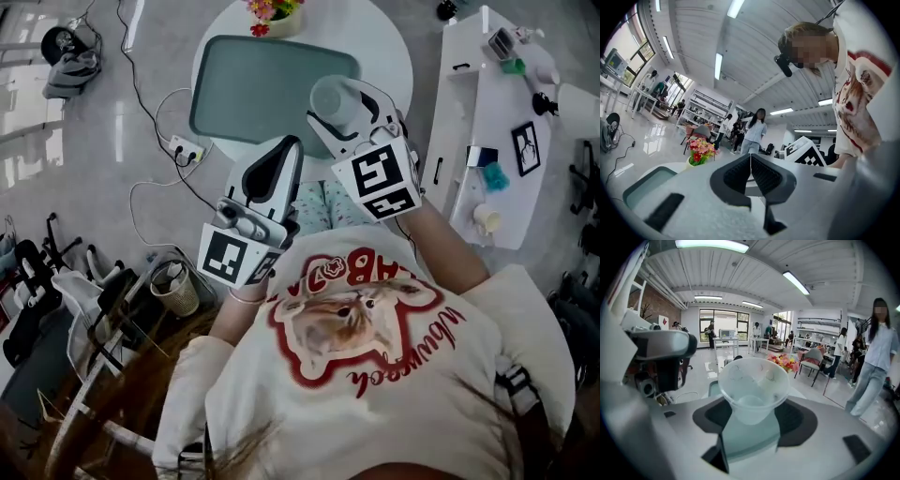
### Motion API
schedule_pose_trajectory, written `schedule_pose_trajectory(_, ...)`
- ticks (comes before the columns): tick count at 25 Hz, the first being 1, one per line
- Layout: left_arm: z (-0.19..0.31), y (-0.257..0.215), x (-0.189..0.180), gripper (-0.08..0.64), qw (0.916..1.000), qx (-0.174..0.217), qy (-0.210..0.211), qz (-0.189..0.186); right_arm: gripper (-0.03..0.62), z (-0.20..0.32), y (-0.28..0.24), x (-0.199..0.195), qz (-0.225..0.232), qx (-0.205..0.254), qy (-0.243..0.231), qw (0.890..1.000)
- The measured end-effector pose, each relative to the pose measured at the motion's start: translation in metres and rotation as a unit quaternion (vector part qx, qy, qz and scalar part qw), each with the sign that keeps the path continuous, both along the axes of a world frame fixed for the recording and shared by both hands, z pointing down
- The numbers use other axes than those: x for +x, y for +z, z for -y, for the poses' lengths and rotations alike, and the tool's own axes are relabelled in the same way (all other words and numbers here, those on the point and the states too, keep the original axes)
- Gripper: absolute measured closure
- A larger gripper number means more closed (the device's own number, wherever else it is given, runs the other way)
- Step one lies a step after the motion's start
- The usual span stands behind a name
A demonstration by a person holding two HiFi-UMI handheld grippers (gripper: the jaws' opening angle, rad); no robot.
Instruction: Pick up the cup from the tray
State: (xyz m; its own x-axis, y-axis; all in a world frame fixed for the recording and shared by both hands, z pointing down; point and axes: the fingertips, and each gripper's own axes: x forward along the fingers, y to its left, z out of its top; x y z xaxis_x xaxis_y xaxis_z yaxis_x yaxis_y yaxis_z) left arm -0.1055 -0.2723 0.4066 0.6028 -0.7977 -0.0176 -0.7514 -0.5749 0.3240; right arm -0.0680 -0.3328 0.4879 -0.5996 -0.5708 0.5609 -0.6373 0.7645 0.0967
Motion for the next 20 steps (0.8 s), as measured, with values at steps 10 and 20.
schedule_pose_trajectory(10,0.001,-0.028,0.005,0.545,0.9996,0.026,0.005,0.008,0.296,-0.005,-0.065,0.009,0.027,0.024,-0.005,0.999)
schedule_pose_trajectory(20,-0.005,-0.068,0.009,0.545,0.9978,0.065,0.003,0.012,0.296,-0.025,-0.12,0.008,0.055,0.052,-0.027,0.997)
